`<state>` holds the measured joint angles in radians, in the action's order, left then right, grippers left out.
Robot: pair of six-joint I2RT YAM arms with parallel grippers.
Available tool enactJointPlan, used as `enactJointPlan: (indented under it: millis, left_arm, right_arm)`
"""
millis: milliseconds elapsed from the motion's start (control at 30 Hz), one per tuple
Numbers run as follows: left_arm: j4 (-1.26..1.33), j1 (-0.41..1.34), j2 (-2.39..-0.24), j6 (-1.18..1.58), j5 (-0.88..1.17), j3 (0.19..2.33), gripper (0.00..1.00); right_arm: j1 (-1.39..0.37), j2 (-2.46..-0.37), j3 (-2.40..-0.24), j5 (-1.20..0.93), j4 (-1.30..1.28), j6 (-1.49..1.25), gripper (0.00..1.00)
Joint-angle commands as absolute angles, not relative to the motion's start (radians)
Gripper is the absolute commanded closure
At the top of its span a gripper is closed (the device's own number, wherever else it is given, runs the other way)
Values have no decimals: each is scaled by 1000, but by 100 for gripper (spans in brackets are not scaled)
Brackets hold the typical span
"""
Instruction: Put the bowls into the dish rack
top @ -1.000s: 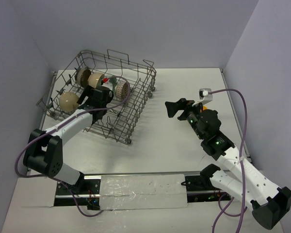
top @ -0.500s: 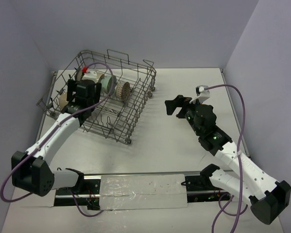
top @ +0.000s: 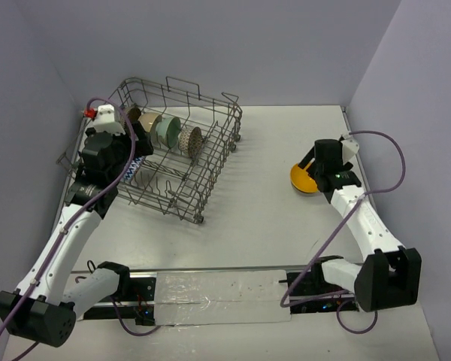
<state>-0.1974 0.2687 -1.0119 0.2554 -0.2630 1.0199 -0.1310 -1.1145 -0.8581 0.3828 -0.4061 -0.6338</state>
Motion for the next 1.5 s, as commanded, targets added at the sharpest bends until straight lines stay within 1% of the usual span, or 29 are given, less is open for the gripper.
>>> enactJointPlan:
  millis: [0,167,267,300,367,400,467,533,567,633,667,733,767,867,1133,1167,1267,1467]
  left_arm:
    - [-134,264,-971,322,-118,967,1]
    - [-143,268,-937,311,-104,954,1]
    - [-150,288,-927,299,-138,953,1]
    - [-152,291,-927,298,-140,951,1]
    - [-149,301,-927,293,-135,945,1]
    - [-149,304,-927,291,-137,945,1]
    - [-150,307,-930,291,-140,945,1]
    - [-150,308,-934,291,-138,945,1]
    - [-149,310,-937,291,-134,943,1]
    - [-147,311,-940,291,-129,942,1]
    - [-147,311,-943,291,-124,942,1]
    - [-146,311,-946,290,-120,942,1]
    - [-147,311,-948,290,-120,942,1]
    - [-146,311,-953,290,-117,940,1]
    - [-140,311,-962,293,-92,939,1]
    - [-140,311,-962,291,-92,939,1]
    - [-137,311,-963,284,-87,937,1]
    - [-130,311,-966,279,-57,936,1]
  right_arm:
    - [-71,-1166,-867,406,-465,-695,16]
    - [0,-1261,-850,379,-442,-713,21]
    - [37,-1314,-838,356,-407,-713,24]
    - [40,-1327,-836,357,-394,-715,28]
    - [47,-1357,-824,351,-382,-722,32]
    - [49,-1364,-818,341,-367,-723,37]
    - [52,-1377,-796,336,-350,-726,41]
    - [55,-1385,-784,333,-336,-727,50]
    - [55,-1384,-779,336,-333,-729,55]
    - [55,-1371,-767,341,-327,-727,59]
    - [55,-1364,-761,344,-321,-727,63]
    - [55,-1347,-752,351,-321,-727,68]
    - [55,-1338,-749,360,-322,-727,73]
    - [55,-1299,-739,371,-327,-721,80]
    - [54,-1226,-727,345,-331,-704,87]
    - [52,-1224,-726,339,-334,-701,93]
    - [40,-1197,-726,336,-333,-696,100]
    - [22,-1072,-741,319,-304,-661,100]
